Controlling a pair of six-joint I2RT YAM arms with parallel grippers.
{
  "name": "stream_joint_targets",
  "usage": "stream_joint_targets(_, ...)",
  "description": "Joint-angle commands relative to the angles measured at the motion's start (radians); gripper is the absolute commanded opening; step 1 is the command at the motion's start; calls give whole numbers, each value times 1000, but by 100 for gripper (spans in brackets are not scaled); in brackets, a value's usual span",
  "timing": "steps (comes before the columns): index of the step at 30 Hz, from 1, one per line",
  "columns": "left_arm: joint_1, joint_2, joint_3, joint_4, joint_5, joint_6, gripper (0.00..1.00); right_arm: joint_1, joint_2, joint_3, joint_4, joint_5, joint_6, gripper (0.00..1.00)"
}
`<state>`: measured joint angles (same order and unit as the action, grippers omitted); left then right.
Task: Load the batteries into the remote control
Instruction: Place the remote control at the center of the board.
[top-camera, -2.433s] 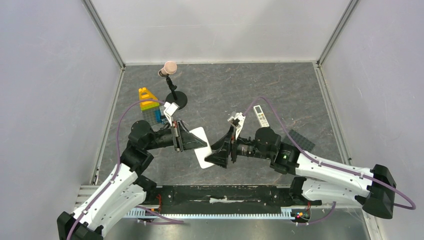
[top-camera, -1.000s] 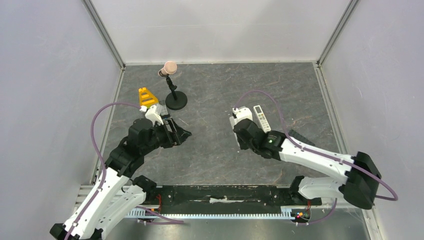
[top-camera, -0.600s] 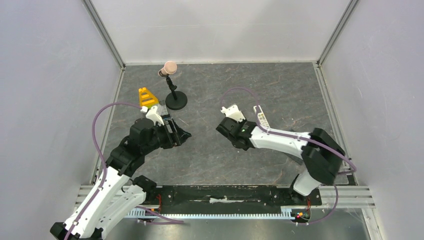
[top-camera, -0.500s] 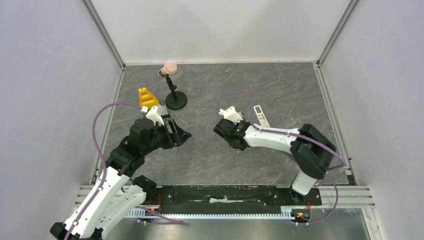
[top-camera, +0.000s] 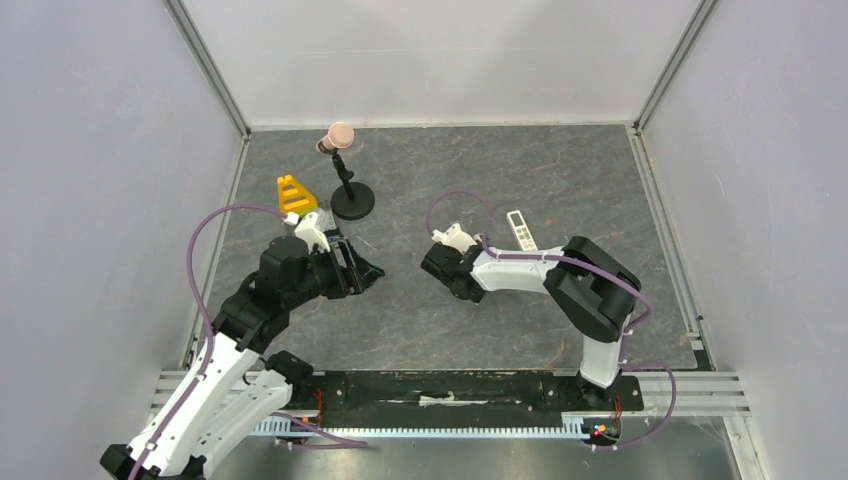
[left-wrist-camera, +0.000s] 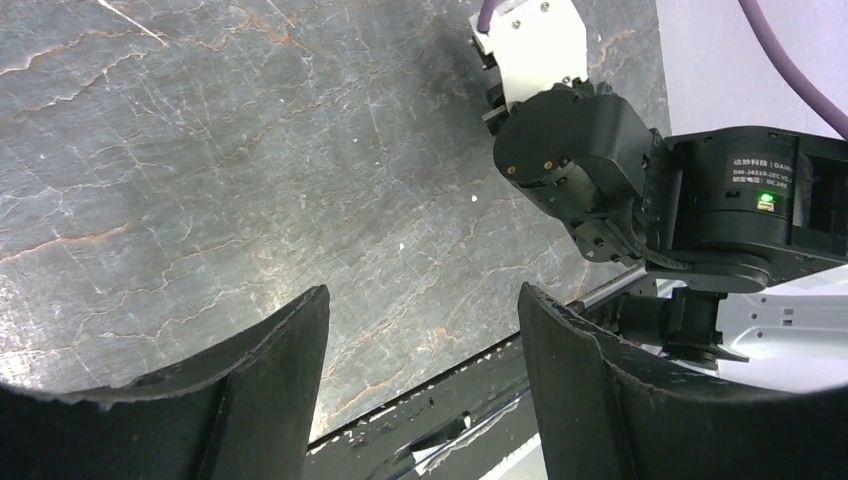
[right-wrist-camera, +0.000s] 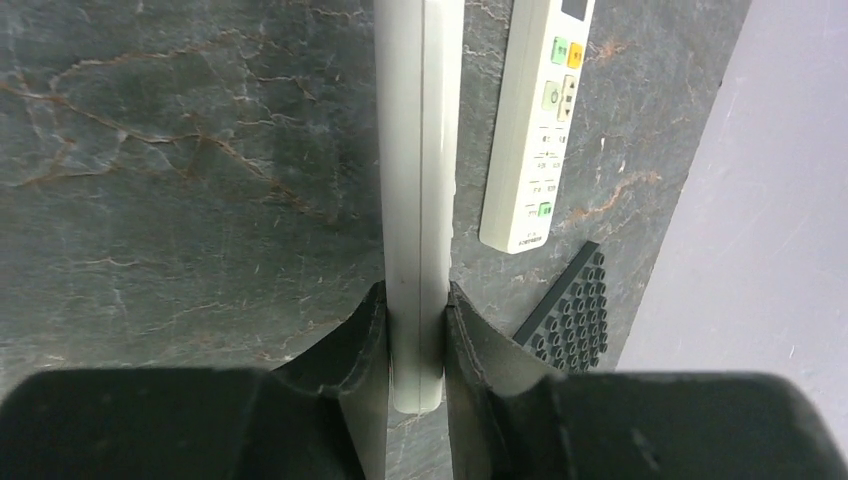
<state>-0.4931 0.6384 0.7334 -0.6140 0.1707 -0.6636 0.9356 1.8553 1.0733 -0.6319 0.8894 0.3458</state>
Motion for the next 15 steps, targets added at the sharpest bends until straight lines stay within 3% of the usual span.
stream_joint_targets(1,-1,4,9,25,33,38,74,-9,16,32,37,-52,-14,27)
stream_joint_targets(10,-2,14,30,-24,17,8,76,-14,-97,-6,106,-260,-47,60)
stream_joint_targets(15,-2,7,99,-159,-123,-88,78,-24,-257,-85,186,-470,-79,74)
